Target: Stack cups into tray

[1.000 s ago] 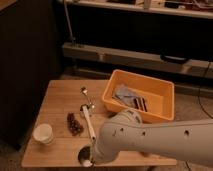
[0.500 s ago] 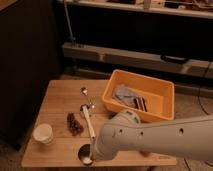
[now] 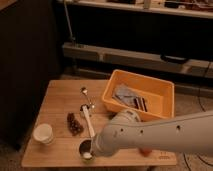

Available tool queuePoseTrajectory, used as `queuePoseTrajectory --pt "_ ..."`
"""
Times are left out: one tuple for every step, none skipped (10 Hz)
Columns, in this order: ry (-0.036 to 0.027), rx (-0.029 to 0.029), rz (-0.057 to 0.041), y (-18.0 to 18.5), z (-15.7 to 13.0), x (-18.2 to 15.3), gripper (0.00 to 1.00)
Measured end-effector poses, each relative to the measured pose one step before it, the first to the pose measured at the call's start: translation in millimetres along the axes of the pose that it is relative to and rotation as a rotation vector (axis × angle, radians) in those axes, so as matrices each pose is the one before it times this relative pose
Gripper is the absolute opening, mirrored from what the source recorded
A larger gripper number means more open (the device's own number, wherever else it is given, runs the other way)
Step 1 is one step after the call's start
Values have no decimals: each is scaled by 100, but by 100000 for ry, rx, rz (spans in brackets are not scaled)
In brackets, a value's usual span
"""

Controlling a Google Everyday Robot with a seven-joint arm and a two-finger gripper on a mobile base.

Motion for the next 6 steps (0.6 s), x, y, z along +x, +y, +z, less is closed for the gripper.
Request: queuePoseTrajectory --pt "-227 -250 360 -106 204 -246 0" --pt "67 -392 381 -57 462 -246 0" --pt "399 52 -301 92 301 -60 4" --pt "511 97 -458 151 234 68 10" --pt "225 -63 179 1 255 -83 24" --pt "48 115 -308 175 222 -110 32"
